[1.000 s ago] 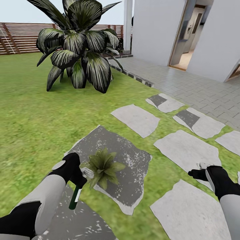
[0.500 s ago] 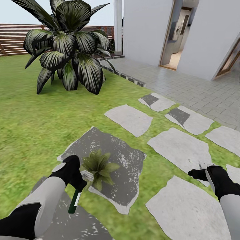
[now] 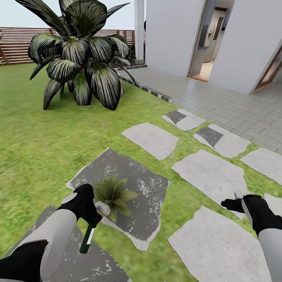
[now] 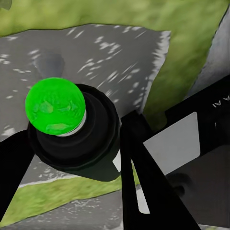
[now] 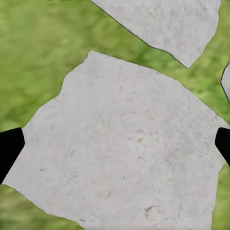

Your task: Pick up the pesticide atomizer in the garden and spray insectifuge to fully cover both potted plants in the garden.

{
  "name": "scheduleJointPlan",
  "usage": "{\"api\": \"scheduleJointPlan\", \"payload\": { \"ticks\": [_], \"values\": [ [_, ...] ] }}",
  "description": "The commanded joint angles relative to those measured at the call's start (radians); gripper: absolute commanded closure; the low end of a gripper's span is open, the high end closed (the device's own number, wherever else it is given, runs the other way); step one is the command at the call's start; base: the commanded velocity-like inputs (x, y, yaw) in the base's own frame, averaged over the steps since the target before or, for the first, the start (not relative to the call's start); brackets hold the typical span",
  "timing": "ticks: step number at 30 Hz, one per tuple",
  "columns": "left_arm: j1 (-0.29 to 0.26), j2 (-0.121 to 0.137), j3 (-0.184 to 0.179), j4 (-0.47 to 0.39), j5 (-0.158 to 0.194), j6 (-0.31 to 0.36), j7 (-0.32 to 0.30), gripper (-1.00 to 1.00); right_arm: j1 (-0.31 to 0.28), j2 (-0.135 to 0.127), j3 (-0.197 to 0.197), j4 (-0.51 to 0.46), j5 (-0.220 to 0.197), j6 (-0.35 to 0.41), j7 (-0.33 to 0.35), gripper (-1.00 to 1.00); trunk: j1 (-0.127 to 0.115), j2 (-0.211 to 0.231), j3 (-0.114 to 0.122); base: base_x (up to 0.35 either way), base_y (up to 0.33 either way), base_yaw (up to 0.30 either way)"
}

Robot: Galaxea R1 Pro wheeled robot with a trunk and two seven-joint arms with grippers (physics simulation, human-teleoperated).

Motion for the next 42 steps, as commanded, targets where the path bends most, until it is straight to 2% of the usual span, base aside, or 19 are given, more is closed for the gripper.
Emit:
{"api": "scheduleJointPlan", "payload": {
  "ticks": [1,14,24,34,36,37,38,42],
  "values": [
    [-0.001,-0.002,0.008,-0.001,-0.011,0.006,-0.007,1.0,0.0,0.0,-0.003,-0.002,0.01,0.004,0.009,-1.0,0.0,0.0,-0.001,0.0,-0.001,0.208],
    [-0.001,-0.003,0.008,-0.002,-0.009,0.006,-0.007,1.0,0.0,0.0,-0.002,-0.002,0.01,0.004,0.009,-1.0,0.0,0.0,-0.001,0.0,0.0,0.237],
    [-0.001,-0.003,0.008,-0.004,-0.009,0.006,-0.007,1.0,0.0,0.0,-0.001,-0.002,0.01,0.004,0.009,-1.0,0.0,0.0,-0.001,0.014,-0.01,0.039],
    [-0.001,-0.003,0.008,-0.004,-0.009,0.006,-0.007,1.0,0.0,0.0,-0.001,-0.002,0.011,0.002,0.01,-1.0,0.0,0.0,-0.001,0.193,-0.211,0.049],
    [-0.001,-0.009,0.006,-0.002,-0.009,0.008,-0.011,1.0,-0.001,0.0,-0.001,-0.002,0.012,0.002,0.01,-1.0,0.0,0.0,-0.001,0.105,-0.117,0.0],
    [-0.001,-0.036,0.005,-0.001,-0.011,0.012,-0.015,1.0,0.0,0.0,-0.002,-0.002,0.011,0.002,0.01,-1.0,0.0,0.0,-0.001,0.01,-0.011,0.153],
    [-0.001,-0.043,0.005,-0.001,-0.013,0.012,-0.016,1.0,0.0,0.0,-0.003,-0.003,0.011,0.002,0.01,-1.0,0.0,0.0,-0.001,0.005,-0.005,0.202],
    [-0.001,-0.05,0.006,0.029,-0.012,0.011,-0.016,1.0,0.0,0.0,-0.002,-0.003,0.012,0.002,0.009,-1.0,0.0,0.0,-0.001,0.001,-0.002,0.239]
  ]
}}
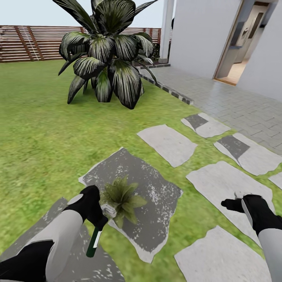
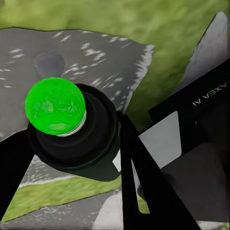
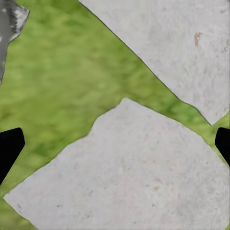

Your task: Pick up the pesticide atomizer in the garden and spray insectifuge to fully cover both potted plants in the garden.

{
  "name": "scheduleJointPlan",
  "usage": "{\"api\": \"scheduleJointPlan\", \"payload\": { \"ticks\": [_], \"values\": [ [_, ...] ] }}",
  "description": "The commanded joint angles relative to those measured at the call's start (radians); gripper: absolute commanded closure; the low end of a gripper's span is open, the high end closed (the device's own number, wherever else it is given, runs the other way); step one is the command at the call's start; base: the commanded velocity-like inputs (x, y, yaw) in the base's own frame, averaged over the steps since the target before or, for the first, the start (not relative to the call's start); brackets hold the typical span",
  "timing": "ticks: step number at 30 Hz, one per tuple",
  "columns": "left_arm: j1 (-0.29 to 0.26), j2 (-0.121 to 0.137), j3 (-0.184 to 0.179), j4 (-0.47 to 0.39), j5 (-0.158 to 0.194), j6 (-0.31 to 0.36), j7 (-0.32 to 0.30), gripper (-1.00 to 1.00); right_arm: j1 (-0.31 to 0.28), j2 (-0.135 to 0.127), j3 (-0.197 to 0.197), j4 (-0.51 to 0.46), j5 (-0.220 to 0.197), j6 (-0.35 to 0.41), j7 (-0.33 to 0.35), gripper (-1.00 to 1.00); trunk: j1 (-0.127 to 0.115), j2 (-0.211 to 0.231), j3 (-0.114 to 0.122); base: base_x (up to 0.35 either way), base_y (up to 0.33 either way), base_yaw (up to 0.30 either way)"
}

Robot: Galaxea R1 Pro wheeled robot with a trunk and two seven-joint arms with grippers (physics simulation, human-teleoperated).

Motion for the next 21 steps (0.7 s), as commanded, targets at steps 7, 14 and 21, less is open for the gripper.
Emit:
{"api": "scheduleJointPlan", "payload": {
  "ticks": [7,14,21],
  "values": [
    [0.0,-0.014,0.006,0.026,-0.009,0.006,-0.005,1.0,0.0,0.0,-0.001,-0.002,0.011,0.004,0.007,-1.0,0.0,0.0,-0.001,-0.073,-0.075,0.158],
    [-0.001,-0.034,0.005,0.025,-0.009,0.006,-0.005,1.0,0.0,0.0,-0.001,-0.002,0.011,0.004,0.007,-1.0,0.0,0.0,-0.001,-0.174,-0.283,0.002],
    [-0.001,-0.035,0.006,0.025,-0.009,0.006,-0.005,1.0,0.0,0.0,-0.002,-0.001,0.011,0.004,0.007,-1.0,0.0,0.0,-0.001,-0.083,-0.154,0.178]
  ]
}}
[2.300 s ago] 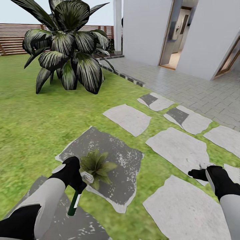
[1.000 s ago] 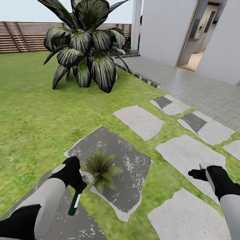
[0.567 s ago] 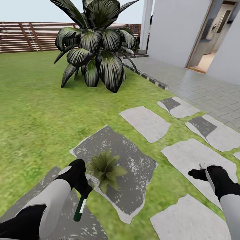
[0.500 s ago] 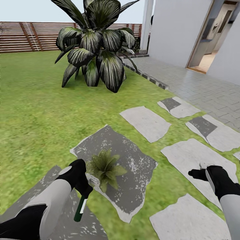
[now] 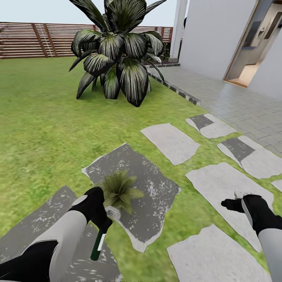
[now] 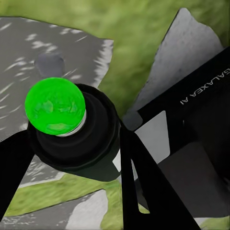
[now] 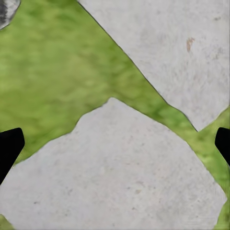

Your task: Pick up the pesticide atomizer in the garden and spray insectifuge to fully cover both potted plants in the garden.

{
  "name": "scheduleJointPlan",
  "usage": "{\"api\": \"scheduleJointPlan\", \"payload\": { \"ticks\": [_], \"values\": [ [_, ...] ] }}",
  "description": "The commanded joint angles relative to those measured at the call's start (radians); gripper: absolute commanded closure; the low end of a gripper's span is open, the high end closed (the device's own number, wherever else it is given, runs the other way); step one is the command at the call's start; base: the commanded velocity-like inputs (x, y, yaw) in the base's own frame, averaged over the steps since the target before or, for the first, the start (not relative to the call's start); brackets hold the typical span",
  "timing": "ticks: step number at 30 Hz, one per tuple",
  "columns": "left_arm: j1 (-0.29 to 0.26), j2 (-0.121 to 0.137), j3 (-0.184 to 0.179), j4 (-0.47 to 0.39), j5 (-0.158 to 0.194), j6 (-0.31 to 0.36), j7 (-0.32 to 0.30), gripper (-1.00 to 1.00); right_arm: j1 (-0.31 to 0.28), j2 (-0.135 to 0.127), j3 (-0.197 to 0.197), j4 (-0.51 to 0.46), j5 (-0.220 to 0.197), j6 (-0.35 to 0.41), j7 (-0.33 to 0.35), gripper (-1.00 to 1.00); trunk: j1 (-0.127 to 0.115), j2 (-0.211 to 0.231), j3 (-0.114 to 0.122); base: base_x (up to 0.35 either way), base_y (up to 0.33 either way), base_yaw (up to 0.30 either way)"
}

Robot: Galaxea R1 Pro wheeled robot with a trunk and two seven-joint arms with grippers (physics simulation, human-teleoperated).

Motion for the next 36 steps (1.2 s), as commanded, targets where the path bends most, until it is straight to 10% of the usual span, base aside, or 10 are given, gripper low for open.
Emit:
{"api": "scheduleJointPlan", "payload": {
  "ticks": [1,13,20,36],
  "values": [
    [-0.001,-0.002,0.008,-0.001,-0.011,0.006,-0.006,1.0,0.0,0.0,-0.003,-0.001,0.011,0.004,0.009,-1.0,0.0,0.0,-0.001,-0.011,-0.032,0.245],
    [-0.001,-0.003,0.007,-0.001,-0.003,0.006,-0.008,1.0,-0.001,0.0,-0.002,0.0,0.011,0.004,0.007,-1.0,0.0,0.0,-0.001,-0.001,-0.003,0.252],
    [-0.001,-0.003,0.007,-0.001,0.112,0.006,-0.007,1.0,-0.001,0.001,-0.001,0.0,0.012,0.004,0.007,-1.0,0.0,0.0,-0.001,0.16,-0.149,0.15],
    [-0.001,-0.003,0.007,-0.001,0.118,0.006,-0.006,1.0,0.0,0.0,-0.002,0.0,0.012,0.004,0.006,-1.0,0.0,0.0,-0.005,0.113,-0.224,0.164]
  ]
}}
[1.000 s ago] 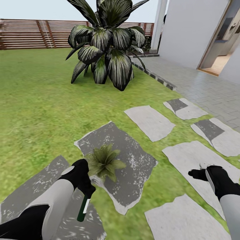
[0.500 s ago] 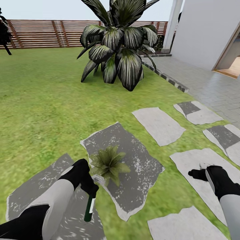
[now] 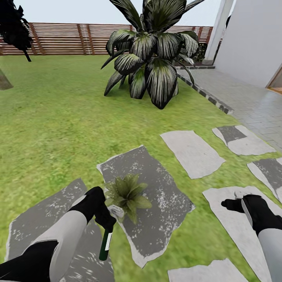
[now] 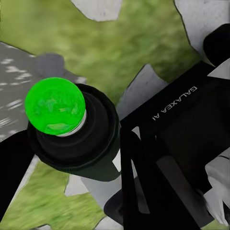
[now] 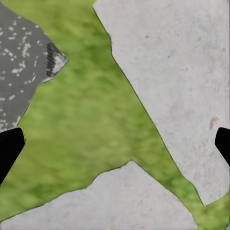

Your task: Pick up the pesticide atomizer in the garden and spray insectifuge to fully cover both potted plants in the garden.

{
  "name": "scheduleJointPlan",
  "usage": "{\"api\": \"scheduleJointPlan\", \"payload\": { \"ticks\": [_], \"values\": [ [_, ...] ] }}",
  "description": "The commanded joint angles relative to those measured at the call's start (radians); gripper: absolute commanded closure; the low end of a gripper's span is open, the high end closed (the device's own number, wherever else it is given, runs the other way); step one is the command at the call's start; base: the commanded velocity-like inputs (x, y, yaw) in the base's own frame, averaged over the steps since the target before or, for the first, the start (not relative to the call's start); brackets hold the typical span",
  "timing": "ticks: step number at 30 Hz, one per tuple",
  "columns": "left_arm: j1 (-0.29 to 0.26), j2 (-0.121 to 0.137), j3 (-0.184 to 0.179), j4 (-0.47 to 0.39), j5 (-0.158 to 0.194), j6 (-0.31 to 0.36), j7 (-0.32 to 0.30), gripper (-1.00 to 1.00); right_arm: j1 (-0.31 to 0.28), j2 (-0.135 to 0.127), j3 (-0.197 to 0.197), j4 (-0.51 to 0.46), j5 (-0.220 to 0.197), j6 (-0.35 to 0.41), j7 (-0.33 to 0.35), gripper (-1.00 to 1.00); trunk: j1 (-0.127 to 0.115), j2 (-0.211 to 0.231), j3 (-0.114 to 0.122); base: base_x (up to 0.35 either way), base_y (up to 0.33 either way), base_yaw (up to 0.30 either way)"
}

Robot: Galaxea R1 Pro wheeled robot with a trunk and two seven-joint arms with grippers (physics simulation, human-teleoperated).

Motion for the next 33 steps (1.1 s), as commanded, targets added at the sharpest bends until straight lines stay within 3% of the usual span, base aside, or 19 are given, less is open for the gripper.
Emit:
{"api": "scheduleJointPlan", "payload": {
  "ticks": [1,6,15,21,33],
  "values": [
    [-0.001,-0.001,0.008,-0.001,-0.011,0.006,-0.007,1.0,0.0,0.0,-0.004,-0.002,0.01,0.004,0.009,-1.0,0.0,0.0,-0.001,0.0,-0.026,0.237],
    [-0.001,-0.001,0.008,-0.001,-0.009,0.006,-0.007,1.0,-0.001,0.0,-0.003,-0.002,0.01,0.004,0.009,-1.0,0.0,0.0,-0.003,0.029,-0.086,0.219],
    [-0.001,-0.001,0.008,-0.001,-0.009,0.006,-0.007,1.0,0.0,0.0,-0.004,-0.002,0.01,0.004,0.01,-1.0,0.0,0.0,-0.003,0.101,-0.304,0.028],
    [-0.001,-0.001,0.008,-0.001,-0.009,0.006,-0.007,1.0,-0.001,0.001,-0.003,-0.002,0.01,0.004,0.01,-1.0,0.0,0.0,-0.003,0.004,-0.293,0.217],
    [-0.001,-0.001,0.008,-0.001,-0.009,0.006,-0.007,1.0,0.0,0.0,-0.003,-0.002,0.01,0.004,0.01,-1.0,0.0,0.0,-0.003,0.0,-0.025,0.19]
  ]
}}
